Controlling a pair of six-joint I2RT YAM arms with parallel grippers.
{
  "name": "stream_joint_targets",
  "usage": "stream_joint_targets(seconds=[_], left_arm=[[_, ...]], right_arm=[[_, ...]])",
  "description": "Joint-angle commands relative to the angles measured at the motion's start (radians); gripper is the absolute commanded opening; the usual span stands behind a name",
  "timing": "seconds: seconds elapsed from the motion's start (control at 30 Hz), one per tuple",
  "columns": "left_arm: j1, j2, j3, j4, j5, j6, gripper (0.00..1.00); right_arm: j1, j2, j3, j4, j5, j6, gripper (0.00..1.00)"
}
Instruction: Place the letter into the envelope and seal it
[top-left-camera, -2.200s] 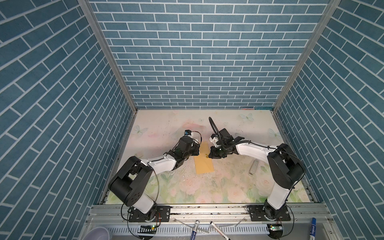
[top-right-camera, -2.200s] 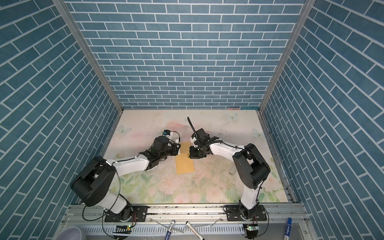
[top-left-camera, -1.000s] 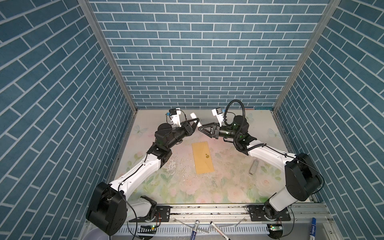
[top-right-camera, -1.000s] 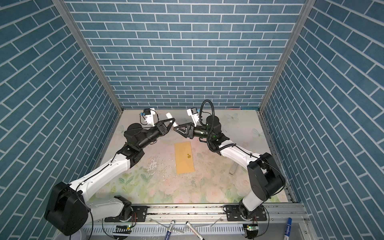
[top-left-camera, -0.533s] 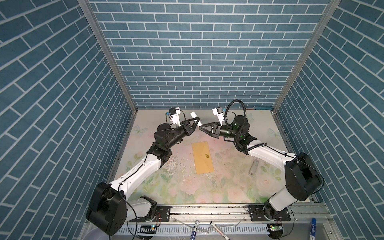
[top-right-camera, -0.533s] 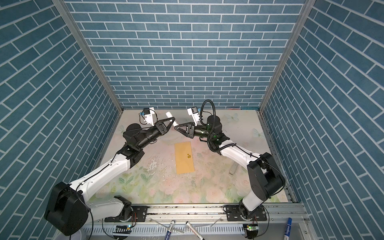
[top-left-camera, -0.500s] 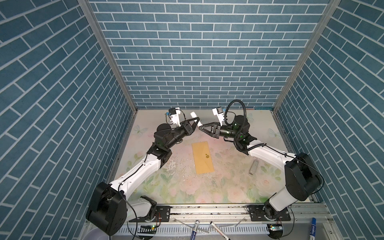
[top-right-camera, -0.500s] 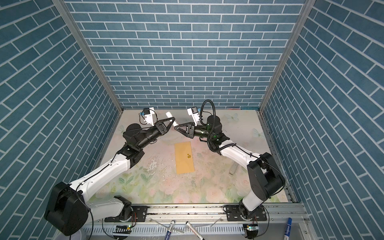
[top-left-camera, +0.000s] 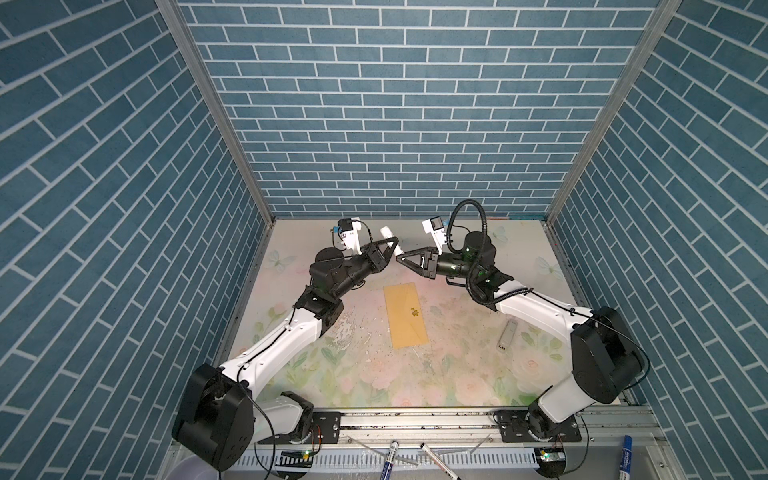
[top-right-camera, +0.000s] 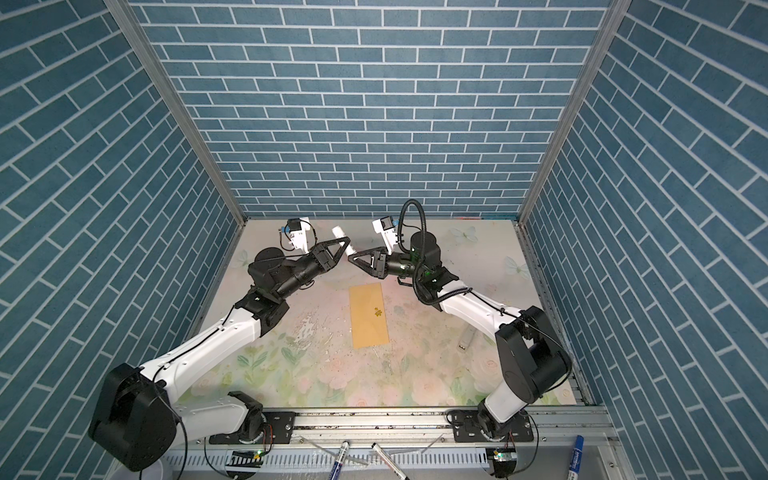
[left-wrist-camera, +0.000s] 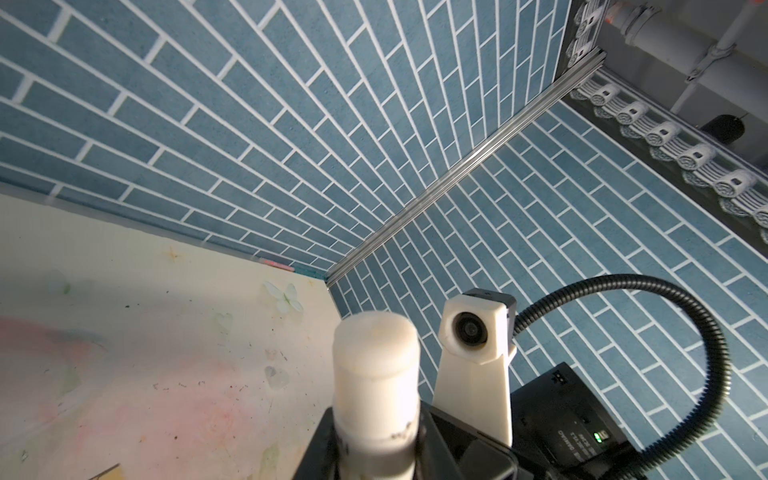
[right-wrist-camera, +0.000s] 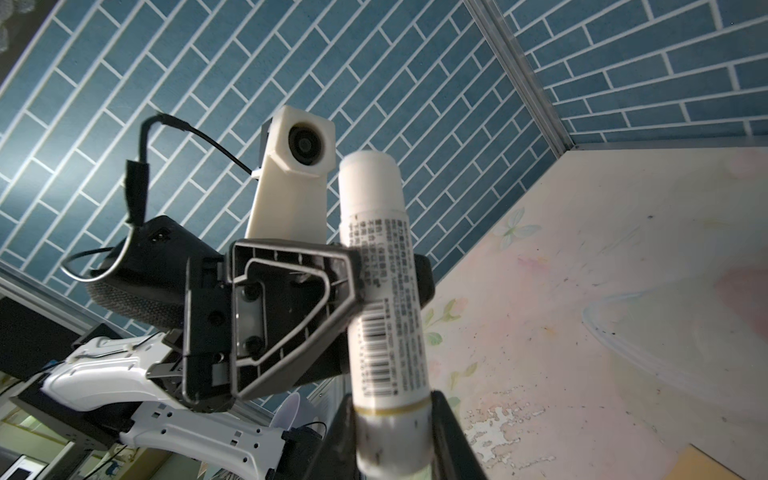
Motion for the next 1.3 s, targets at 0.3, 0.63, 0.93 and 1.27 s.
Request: stream_joint_targets(seconds=[0.3, 0.63, 0.93, 1.27], left_arm=[[0.000, 0.013, -0.018, -0.029, -0.027, 0.073, 0.00], [-0.010, 0.037, -0.017, -0.034, -0.045, 0.082, 0.00], [-0.013, 0.057, -0.016, -0.020, -0.050, 0.075, 0.00], [-0.011, 0.047, -0.017, -0.017, -0.045, 0.074, 0.00]], right_arm=[[0.098, -0.111, 0.187, -0.574, 0.584, -0.422, 0.00], [0.270, -0.024, 0.369, -0.753, 1.076, -0.643, 0.00], [0.400, 0.097, 0.467, -0.755, 1.421, -0.862, 0.00], [0.345, 0.024, 0.407, -0.764, 1.072, -0.749, 0.21]])
